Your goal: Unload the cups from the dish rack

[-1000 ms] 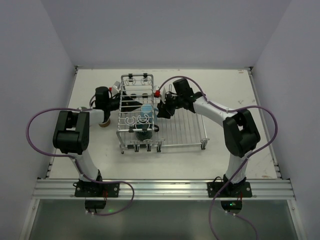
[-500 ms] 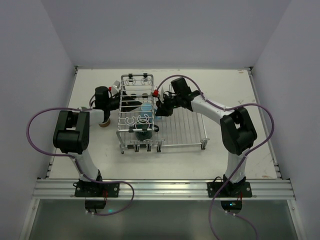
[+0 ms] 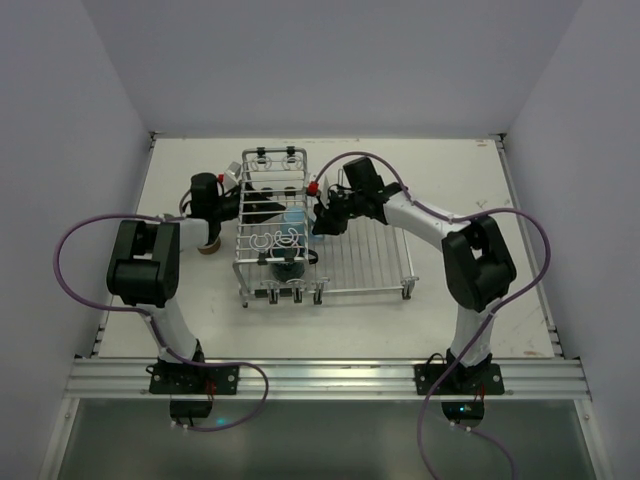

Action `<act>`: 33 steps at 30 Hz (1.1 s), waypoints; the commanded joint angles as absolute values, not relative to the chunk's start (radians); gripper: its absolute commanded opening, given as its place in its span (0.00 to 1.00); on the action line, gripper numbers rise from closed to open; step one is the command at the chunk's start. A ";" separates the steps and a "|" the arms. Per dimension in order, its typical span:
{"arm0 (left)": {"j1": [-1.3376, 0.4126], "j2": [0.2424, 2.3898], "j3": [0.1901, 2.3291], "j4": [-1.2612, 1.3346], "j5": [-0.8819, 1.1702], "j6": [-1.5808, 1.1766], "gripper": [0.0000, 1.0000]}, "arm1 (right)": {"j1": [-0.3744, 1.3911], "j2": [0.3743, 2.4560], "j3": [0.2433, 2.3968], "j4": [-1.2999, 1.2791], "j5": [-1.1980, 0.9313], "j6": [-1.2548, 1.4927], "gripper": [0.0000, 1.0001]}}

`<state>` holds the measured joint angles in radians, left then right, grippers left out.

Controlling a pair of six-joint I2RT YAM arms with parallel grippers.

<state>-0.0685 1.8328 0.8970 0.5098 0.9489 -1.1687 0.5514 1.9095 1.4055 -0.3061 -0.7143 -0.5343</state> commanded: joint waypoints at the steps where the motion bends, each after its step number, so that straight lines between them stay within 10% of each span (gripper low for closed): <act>1: -0.075 1.838 0.933 0.532 0.979 -1.178 0.00 | 0.552 1.839 1.379 -0.290 -0.681 -0.500 0.00; 33: -0.037 1.813 0.934 0.499 0.976 -1.144 0.11 | 0.500 1.620 1.072 0.161 -0.517 -0.143 0.00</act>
<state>-0.0452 1.8347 0.9310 0.4885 0.9501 -1.1591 0.5087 1.6924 1.0836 -0.0135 -0.5404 -0.2100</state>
